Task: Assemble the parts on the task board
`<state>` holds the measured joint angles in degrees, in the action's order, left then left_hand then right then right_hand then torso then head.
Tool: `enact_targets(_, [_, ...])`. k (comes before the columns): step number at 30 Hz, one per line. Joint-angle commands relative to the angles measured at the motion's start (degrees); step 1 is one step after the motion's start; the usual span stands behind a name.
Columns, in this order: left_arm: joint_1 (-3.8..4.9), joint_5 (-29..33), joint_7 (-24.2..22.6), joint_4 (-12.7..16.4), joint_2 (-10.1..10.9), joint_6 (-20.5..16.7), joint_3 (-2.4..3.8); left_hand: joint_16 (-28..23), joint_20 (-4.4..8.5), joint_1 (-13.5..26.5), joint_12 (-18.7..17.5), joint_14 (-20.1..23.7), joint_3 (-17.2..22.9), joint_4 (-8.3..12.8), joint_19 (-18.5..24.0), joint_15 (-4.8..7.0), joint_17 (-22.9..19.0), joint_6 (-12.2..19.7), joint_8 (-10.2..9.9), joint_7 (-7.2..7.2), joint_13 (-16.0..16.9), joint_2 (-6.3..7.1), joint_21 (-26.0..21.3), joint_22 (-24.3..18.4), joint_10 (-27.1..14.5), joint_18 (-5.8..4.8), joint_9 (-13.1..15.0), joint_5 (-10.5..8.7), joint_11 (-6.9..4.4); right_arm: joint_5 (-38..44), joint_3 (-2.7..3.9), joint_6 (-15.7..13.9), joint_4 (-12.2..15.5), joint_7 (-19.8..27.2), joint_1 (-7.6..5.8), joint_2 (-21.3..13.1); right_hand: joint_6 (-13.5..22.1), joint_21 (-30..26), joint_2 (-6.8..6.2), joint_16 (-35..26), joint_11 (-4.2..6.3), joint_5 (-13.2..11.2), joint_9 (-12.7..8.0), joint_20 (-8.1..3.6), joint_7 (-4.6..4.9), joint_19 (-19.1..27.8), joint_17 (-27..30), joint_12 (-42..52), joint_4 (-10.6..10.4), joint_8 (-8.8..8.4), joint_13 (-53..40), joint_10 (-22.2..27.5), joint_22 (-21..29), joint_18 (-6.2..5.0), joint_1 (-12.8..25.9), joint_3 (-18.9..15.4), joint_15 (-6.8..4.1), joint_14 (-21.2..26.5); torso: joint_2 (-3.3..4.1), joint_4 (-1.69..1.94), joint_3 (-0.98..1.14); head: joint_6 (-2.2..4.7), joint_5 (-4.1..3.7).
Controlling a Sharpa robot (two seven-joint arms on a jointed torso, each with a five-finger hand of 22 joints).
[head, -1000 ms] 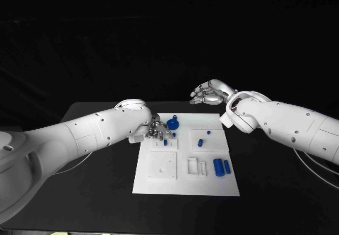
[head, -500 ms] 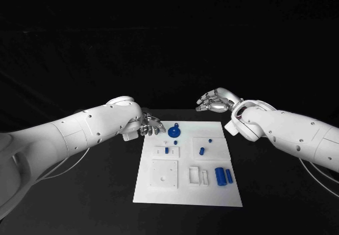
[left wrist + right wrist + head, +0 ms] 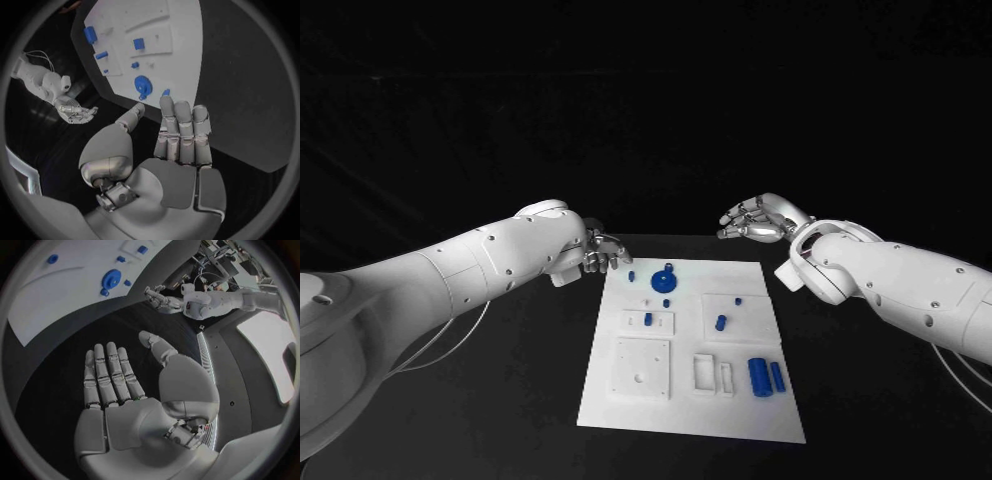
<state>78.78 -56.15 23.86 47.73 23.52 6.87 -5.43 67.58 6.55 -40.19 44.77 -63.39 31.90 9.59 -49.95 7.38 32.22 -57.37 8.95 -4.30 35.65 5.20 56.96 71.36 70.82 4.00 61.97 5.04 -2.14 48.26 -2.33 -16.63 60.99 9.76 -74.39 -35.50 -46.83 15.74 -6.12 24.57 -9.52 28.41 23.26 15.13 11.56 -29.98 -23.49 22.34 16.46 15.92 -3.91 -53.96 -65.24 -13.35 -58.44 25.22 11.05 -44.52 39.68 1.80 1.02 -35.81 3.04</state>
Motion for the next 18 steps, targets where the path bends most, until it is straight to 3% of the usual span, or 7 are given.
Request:
enact_targets(1, [0.19, -2.1, -2.3, -1.6, -0.9, -0.5, 0.03, -0.3, 5.83, 0.2, -0.4, 0.0, -0.3, -0.4, 0.0, -0.23, -0.1, 0.4, 0.4, -0.08, -0.1, 0.84, -0.3, -0.1, 0.3, -0.84, -0.3, -0.33, 0.18, -0.5, 0.06, 0.5, 0.1, 0.3, -0.01, 0.0, 0.4, -0.4, 0.23, -0.2, 0.00, 0.3, -0.1, -0.04, 0.15, 0.4, 0.1, -0.2, 0.0, -0.22, 0.0, 0.2, -0.1, -0.16, 0.5, 0.0, 0.03, 0.2, 0.33, -0.15, -0.28, 0.38, 0.09])
enact_targets(3, [0.21, -2.0, -2.6, -2.1, -1.2, -0.2, 0.03, -0.3, 5.82, 0.4, -0.5, 0.0, -0.3, -0.9, 0.0, -0.26, -0.1, 0.5, 0.5, -0.09, -0.1, 1.12, -0.4, -0.1, 0.3, -0.86, -0.5, -0.65, 0.21, -0.5, 0.06, 0.5, 0.3, 0.3, -0.01, -0.1, 0.4, -0.4, 0.22, -0.2, 0.00, 0.3, -0.1, -0.03, 0.15, 0.4, 0.1, -0.2, 0.0, -0.21, 0.0, 0.2, -0.1, -0.15, 0.6, 0.0, 0.03, 0.2, 0.44, -0.20, -0.37, 0.48, 0.01])
enact_targets(5, [0.23, -2.0, -2.9, -2.6, -1.6, 0.2, 0.03, -0.3, 5.78, 2.0, -0.6, 0.0, -0.9, -2.6, 0.0, -0.29, -0.1, 0.7, 0.7, -0.15, -0.1, 2.58, -0.6, -0.1, 0.4, -0.92, -0.9, -2.23, 0.23, -0.6, 0.07, 0.5, 0.5, 0.3, -0.01, -0.2, 0.4, -0.4, 0.21, -0.2, -0.01, 0.3, -0.1, -0.02, 0.16, 0.4, 0.1, -0.2, 0.0, -0.21, 0.0, 0.2, -0.1, -0.15, 0.6, 0.0, 0.04, 0.3, 0.59, -0.26, -0.46, 0.67, -0.03])
enact_targets(9, [0.22, -2.1, -3.3, -4.5, -2.9, 1.2, 0.03, -0.2, 5.91, 2.6, -0.7, 0.1, -0.7, -4.1, 0.1, -0.22, 0.0, 0.9, 0.9, -0.12, 0.0, 4.32, -0.7, -0.1, 0.4, -0.73, -1.1, -2.23, 0.21, -1.0, 0.24, 0.3, 0.9, 0.2, -0.03, -0.2, 0.4, -0.4, 0.20, -0.2, -0.01, 0.2, -0.1, -0.01, 0.16, 0.4, 0.1, -0.2, 0.0, -0.20, 0.0, 0.2, -0.1, -0.14, 0.6, 0.0, 0.05, 0.3, 0.85, -0.39, -0.56, 0.71, 0.03])
enact_targets(18, [0.09, -3.7, -4.0, -7.4, -4.9, 1.7, 0.02, -0.1, 5.88, 1.0, -0.8, 0.3, -0.4, -4.0, 0.2, -0.27, 0.1, 1.4, 1.2, -0.24, 0.2, 4.30, -0.6, 0.2, 0.3, -0.71, -1.5, -2.22, 0.32, -1.2, 0.66, 0.2, 2.2, 0.1, -0.28, -0.5, 0.4, -0.5, 0.20, -0.2, -0.01, 0.2, -0.1, 0.00, 0.16, 0.4, 0.2, -0.2, 0.0, -0.19, 0.0, 0.2, -0.1, -0.14, 0.7, -0.1, 0.05, 0.3, 1.70, -0.96, -0.85, 0.73, 0.34])
